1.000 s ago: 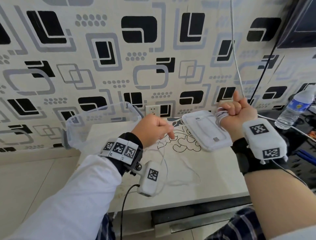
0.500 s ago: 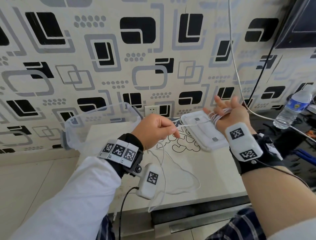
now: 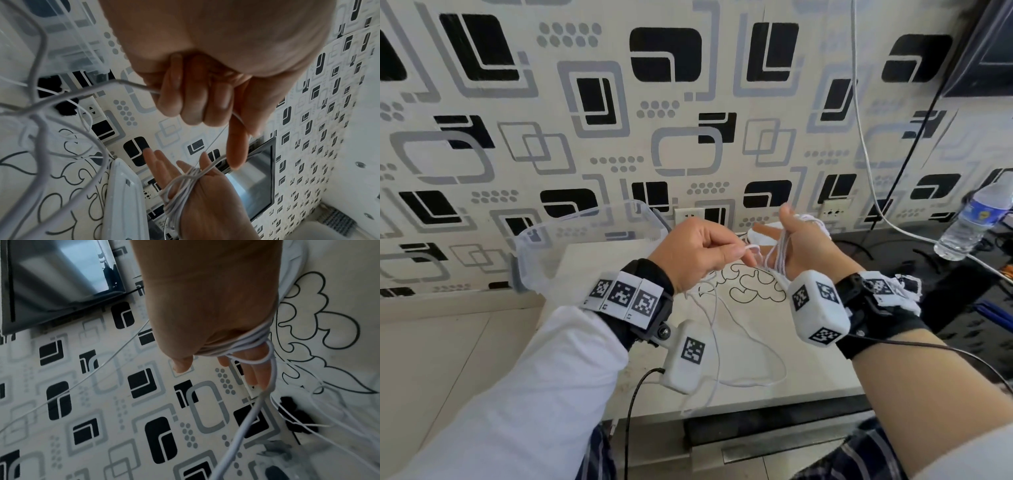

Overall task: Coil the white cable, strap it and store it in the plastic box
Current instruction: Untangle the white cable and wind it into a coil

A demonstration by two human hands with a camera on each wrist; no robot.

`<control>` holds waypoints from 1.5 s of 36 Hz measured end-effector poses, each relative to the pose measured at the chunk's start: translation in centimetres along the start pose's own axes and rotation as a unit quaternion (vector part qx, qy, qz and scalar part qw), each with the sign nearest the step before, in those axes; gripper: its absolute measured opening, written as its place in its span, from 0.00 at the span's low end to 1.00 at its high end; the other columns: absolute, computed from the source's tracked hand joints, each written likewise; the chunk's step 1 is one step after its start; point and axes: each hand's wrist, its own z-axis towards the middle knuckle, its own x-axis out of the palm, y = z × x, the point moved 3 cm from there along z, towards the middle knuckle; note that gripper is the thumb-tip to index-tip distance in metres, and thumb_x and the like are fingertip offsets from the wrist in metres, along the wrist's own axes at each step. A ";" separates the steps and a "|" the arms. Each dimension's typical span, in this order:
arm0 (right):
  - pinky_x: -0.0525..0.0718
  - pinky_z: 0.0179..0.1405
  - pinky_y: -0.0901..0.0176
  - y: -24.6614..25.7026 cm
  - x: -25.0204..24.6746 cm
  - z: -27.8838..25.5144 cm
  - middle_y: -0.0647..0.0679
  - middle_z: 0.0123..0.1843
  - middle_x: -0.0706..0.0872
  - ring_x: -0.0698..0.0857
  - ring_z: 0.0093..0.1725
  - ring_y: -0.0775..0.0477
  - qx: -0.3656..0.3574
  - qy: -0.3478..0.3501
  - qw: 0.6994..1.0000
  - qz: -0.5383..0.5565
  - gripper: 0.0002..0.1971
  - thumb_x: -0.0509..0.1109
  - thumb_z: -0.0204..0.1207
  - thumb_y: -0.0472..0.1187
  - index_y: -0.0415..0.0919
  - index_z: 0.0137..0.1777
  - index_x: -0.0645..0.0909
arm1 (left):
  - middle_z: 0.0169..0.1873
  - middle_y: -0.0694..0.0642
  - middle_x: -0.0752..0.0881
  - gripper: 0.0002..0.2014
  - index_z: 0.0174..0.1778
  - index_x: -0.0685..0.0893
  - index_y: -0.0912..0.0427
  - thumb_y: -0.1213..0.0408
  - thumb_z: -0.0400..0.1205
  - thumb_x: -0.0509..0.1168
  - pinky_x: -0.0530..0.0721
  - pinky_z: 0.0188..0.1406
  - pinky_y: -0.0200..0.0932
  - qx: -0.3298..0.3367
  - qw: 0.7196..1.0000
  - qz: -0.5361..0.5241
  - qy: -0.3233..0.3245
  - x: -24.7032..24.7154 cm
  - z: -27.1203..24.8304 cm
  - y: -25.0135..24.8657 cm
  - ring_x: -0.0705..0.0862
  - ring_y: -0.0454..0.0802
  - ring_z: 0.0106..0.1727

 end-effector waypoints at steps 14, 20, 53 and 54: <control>0.70 0.64 0.25 -3.4 2.7 -2.0 0.26 0.63 0.80 0.87 0.47 0.28 0.146 0.260 0.928 -0.224 0.43 0.45 0.72 0.76 0.47 0.74 0.73 | 0.13 0.38 0.73 0.12 0.40 0.90 0.67 0.68 0.85 0.63 0.65 0.23 0.24 -0.024 0.991 0.101 -0.086 -0.5 0.6 0.9 0.71 0.35 0.18; 0.75 0.62 0.27 -3.6 3.5 -2.4 0.27 0.44 0.82 0.80 0.30 0.39 0.162 0.369 0.898 -0.175 0.41 0.48 0.70 0.77 0.54 0.77 0.71 | 0.18 0.42 0.79 0.15 0.34 0.87 0.66 0.64 0.85 0.63 0.73 0.35 0.35 -0.047 0.981 0.130 -0.138 -1.2 1.0 1.5 0.76 0.36 0.24; 0.68 0.18 0.66 -0.8 4.9 -4.7 0.52 0.19 0.59 0.59 0.16 0.54 0.113 0.522 0.845 0.004 0.18 0.58 0.84 0.46 0.32 0.49 0.83 | 0.20 0.48 0.72 0.18 0.34 0.78 0.60 0.60 0.89 0.57 0.59 0.17 0.34 -0.106 0.991 -0.041 -0.068 0.7 0.8 2.0 0.63 0.42 0.19; 0.70 0.19 0.66 -1.0 4.9 -4.8 0.51 0.20 0.61 0.61 0.16 0.54 0.128 0.532 0.837 0.008 0.17 0.59 0.84 0.44 0.30 0.51 0.82 | 0.20 0.48 0.71 0.16 0.35 0.79 0.63 0.63 0.88 0.58 0.61 0.17 0.32 -0.112 0.990 -0.037 -0.076 0.8 0.9 2.0 0.64 0.40 0.18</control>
